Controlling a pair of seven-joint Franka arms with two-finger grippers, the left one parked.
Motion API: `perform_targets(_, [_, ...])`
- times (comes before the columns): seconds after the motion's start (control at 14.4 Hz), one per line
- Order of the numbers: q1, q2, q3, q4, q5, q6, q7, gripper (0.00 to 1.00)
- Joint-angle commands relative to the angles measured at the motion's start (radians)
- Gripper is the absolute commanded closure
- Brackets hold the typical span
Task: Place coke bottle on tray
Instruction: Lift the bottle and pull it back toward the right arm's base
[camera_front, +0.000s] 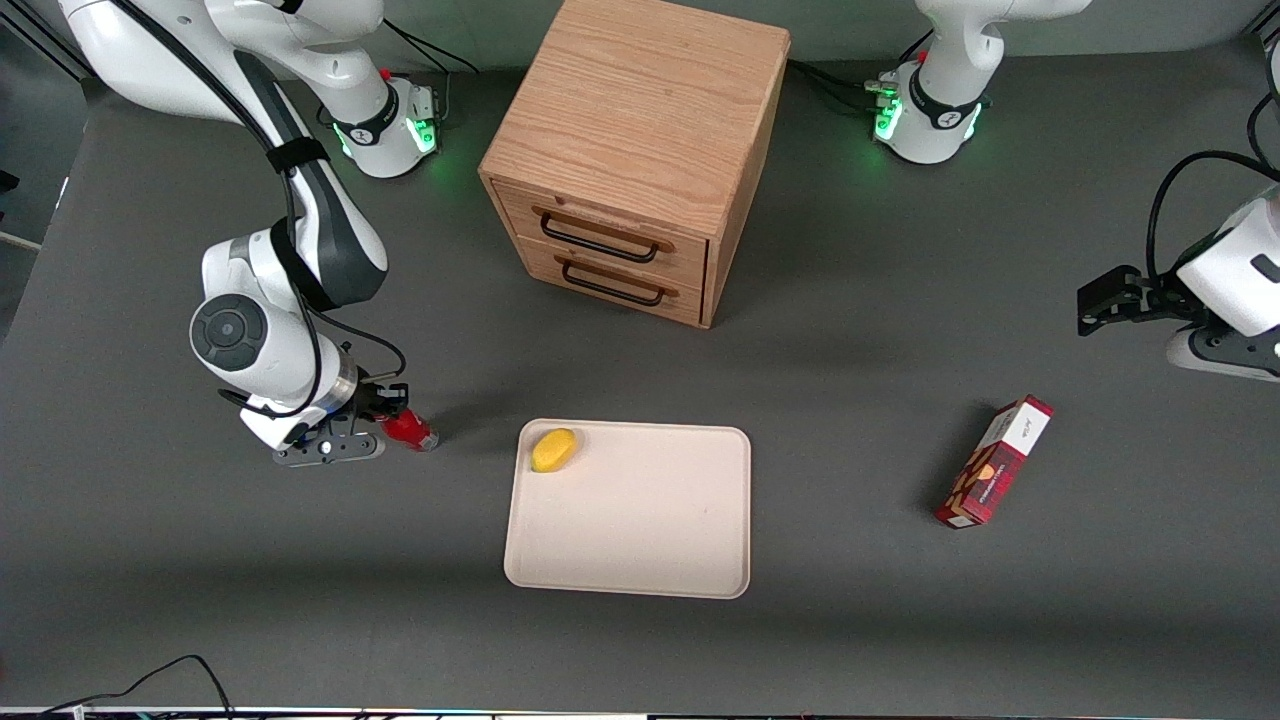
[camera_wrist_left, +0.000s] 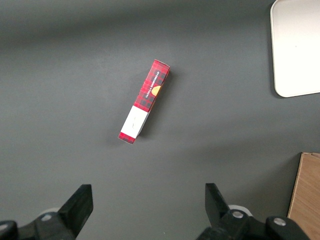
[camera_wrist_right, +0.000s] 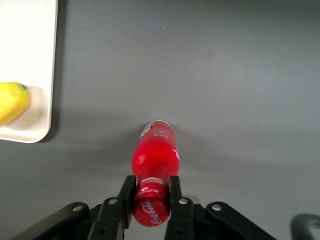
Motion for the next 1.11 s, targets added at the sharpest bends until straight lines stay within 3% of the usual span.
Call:
perform_targets(0.0, [-0.012, -0.065, 0.000, 0.044, -0.013, -0.100, -0.041, 1.00])
perform_targets(0.56, [-0.042, -0.116, -0.004, 0.483, 0.019, -0.680, -0.110, 1.00])
perform_targets(0.77, [-0.056, -0.116, -0.004, 0.592, 0.033, -0.782, -0.130, 1.00])
perform_targets(1.04, [-0.044, -0.113, -0.001, 0.598, 0.080, -0.782, -0.110, 1.00])
